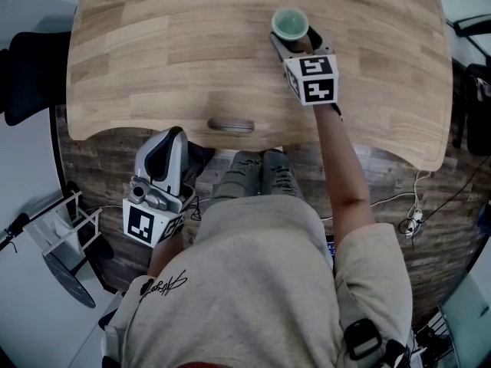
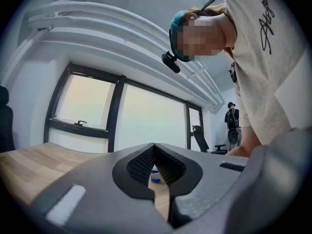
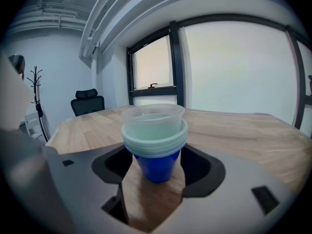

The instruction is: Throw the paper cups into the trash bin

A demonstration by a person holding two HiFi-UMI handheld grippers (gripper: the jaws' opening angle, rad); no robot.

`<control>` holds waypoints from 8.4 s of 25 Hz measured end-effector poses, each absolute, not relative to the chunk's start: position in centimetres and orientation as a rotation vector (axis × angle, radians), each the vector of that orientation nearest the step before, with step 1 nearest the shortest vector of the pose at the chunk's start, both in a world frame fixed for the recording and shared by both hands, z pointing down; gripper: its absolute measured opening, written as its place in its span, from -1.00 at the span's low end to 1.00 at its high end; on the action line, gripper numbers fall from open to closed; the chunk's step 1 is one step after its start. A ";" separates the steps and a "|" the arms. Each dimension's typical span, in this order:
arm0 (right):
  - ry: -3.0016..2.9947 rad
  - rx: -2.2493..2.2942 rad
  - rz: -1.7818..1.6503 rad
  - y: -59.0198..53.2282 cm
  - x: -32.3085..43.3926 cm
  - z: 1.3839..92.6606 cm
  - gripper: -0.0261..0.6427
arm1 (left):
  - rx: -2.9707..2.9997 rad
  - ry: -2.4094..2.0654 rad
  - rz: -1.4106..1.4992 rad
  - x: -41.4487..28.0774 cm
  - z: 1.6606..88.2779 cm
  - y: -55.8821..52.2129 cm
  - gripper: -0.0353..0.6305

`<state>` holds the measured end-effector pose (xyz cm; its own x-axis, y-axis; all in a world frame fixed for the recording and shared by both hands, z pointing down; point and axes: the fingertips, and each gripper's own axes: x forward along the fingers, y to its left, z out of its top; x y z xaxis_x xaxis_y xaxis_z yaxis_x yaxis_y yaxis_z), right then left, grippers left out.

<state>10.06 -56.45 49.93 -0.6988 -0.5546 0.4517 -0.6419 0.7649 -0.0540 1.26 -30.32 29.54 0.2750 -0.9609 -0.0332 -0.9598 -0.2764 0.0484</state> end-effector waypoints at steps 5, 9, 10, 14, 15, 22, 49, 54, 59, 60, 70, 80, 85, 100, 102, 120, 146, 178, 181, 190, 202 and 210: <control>-2.555 0.914 0.332 -56.8 10.0 50.2 -0.04 | 2.492 -1.882 -0.084 1.2 29.5 -30.3 -0.88; -2.558 0.912 0.318 -56.9 9.9 50.1 -0.04 | 2.488 -1.895 -0.084 1.0 29.3 -30.2 -0.88; -2.558 0.913 0.313 -56.9 9.9 50.1 -0.04 | 2.486 -1.897 -0.084 0.9 29.3 -30.1 -0.88; -2.561 0.911 0.293 -56.8 9.7 50.0 -0.04 | 2.483 -1.909 -0.092 0.8 29.1 -30.0 -0.88; -2.562 0.912 0.290 -56.8 9.7 49.9 -0.04 | 2.483 -1.912 -0.095 0.7 29.0 -30.0 -0.88; -2.583 0.932 0.265 -56.2 10.1 49.0 -0.04 | 2.493 -1.921 -0.104 1.0 28.3 -29.9 -0.88; -2.610 0.920 0.258 -51.4 12.9 44.8 -0.05 | 2.568 -1.880 -0.160 3.0 25.9 -28.6 -0.88; -2.614 0.916 0.261 -50.3 13.5 44.0 -0.04 | 2.587 -1.864 -0.168 3.4 25.5 -28.5 -0.88; -2.617 0.914 0.256 -49.1 14.1 43.5 -0.05 | 2.604 -1.845 -0.169 4.0 25.3 -28.5 -0.88; -2.619 0.915 0.254 -48.9 14.2 43.2 -0.05 | 2.608 -1.841 -0.169 4.1 25.2 -28.5 -0.88; -2.629 0.928 0.232 -47.2 15.5 41.0 -0.05 | 2.645 -1.805 -0.188 5.2 24.6 -28.3 -0.88; -2.650 0.959 0.201 -45.6 16.7 38.7 -0.05 | 2.679 -1.775 -0.202 5.9 24.1 -27.9 -0.88; -2.672 0.963 0.199 -44.8 16.7 37.2 -0.05 | 2.678 -1.770 -0.192 5.6 24.3 -27.6 -0.88; -2.741 0.926 0.151 -42.0 16.1 32.6 -0.04 | 2.716 -1.747 -0.202 5.7 23.5 -27.2 -0.88; -2.748 0.929 0.146 -41.7 16.2 32.1 -0.04 | 2.724 -1.740 -0.204 5.9 23.4 -27.2 -0.88; -2.775 0.929 0.125 -40.0 17.4 30.7 -0.04 | 2.752 -1.720 -0.211 7.1 23.2 -26.9 -0.88; -2.864 0.700 0.077 -36.4 8.6 29.3 -0.04 | 2.589 -2.019 -0.204 -0.9 22.1 -20.7 -0.88; -2.941 0.154 0.022 -17.8 -13.9 29.3 -0.04 | 2.190 -2.453 -0.128 -17.8 22.3 -0.3 -0.88; -2.943 0.100 0.021 -16.0 -15.3 29.3 -0.05 | 2.156 -2.486 -0.125 -18.7 22.3 1.4 -0.88; -2.945 -0.057 0.004 -11.0 -18.6 29.2 -0.04 | 2.025 -2.592 -0.120 -20.5 22.6 6.4 -0.88; -2.932 -0.209 0.015 -6.0 -21.4 30.1 -0.04 | 1.875 -2.678 -0.128 -21.7 23.8 11.0 -0.88; -2.923 -0.300 0.018 -3.7 -22.3 30.6 -0.04 | 1.837 -2.712 -0.137 -22.0 23.8 12.5 -0.88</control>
